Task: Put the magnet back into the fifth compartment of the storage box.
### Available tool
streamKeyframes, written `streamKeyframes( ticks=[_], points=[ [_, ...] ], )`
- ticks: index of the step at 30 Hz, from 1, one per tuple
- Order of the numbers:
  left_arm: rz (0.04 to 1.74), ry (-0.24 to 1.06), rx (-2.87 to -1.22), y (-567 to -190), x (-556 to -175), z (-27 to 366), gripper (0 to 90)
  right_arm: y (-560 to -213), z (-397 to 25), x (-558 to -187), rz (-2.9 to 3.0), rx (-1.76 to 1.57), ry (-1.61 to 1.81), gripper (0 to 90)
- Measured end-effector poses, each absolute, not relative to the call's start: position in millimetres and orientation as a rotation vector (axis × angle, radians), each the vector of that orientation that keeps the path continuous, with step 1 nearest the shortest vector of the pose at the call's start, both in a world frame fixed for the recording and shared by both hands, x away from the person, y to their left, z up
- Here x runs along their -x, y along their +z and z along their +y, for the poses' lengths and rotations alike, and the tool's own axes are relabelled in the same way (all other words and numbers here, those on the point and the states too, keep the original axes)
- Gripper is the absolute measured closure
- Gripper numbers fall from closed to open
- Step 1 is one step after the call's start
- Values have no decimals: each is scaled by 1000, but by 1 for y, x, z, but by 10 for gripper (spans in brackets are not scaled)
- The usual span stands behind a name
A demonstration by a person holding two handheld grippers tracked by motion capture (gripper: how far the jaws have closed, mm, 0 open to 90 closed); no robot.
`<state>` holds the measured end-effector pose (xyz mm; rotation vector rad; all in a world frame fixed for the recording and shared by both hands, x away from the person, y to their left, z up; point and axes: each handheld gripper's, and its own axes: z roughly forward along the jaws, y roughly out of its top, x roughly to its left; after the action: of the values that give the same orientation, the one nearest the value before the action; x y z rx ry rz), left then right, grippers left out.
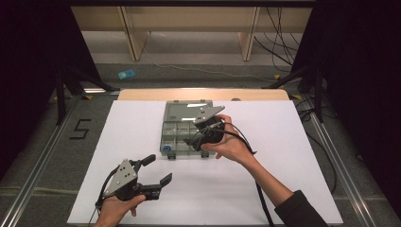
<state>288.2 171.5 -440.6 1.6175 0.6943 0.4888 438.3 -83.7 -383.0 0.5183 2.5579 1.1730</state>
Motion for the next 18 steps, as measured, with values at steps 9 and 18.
streamKeyframes(
  ticks=[9,18],
  points=[
    [709,485,-1621,-441,-287,172,163,-383,-91,-432,2545,-530,1192,285],
    [701,481,-1619,-441,-288,171,163,-382,-97,-425,2520,-533,1225,281]
  ],
)
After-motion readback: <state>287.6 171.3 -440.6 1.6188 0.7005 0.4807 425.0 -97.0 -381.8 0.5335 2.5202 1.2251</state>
